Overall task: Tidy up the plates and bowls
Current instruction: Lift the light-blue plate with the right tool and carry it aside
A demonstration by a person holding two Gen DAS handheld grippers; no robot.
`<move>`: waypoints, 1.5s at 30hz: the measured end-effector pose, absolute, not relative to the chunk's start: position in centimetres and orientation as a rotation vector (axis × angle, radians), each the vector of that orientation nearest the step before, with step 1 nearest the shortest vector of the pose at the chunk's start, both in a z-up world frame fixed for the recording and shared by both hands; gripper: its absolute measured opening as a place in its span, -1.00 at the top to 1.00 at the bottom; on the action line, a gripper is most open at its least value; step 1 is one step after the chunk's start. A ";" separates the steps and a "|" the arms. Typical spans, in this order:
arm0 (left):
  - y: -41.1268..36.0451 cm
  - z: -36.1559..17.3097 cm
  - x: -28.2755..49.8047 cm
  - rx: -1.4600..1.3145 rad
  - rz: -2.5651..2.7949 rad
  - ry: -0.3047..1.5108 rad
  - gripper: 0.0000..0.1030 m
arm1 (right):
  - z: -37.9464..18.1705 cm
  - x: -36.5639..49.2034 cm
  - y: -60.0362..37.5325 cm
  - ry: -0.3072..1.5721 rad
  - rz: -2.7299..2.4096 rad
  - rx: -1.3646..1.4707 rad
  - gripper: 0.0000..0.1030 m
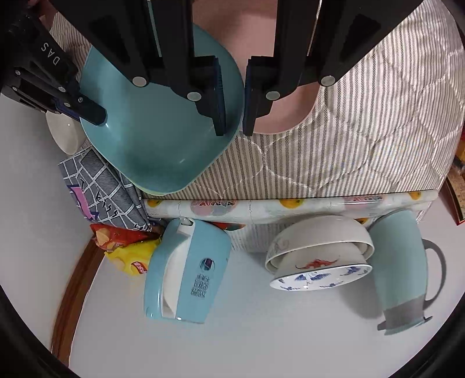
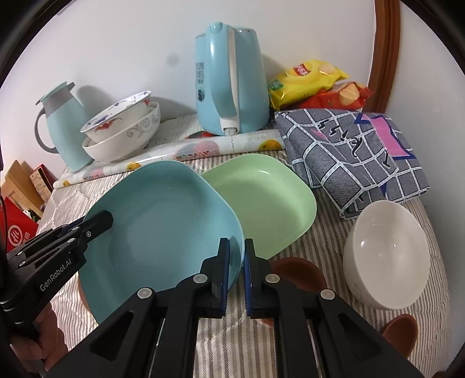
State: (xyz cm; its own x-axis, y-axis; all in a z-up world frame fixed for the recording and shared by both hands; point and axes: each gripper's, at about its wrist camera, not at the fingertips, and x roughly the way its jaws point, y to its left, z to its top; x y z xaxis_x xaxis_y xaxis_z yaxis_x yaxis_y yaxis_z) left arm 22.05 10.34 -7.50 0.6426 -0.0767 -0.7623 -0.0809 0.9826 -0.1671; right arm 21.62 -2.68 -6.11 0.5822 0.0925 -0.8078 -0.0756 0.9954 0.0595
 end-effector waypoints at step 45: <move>15.1 -7.7 16.6 -0.256 0.140 0.877 0.77 | -5.9 18.8 2.4 0.909 0.210 -0.027 0.86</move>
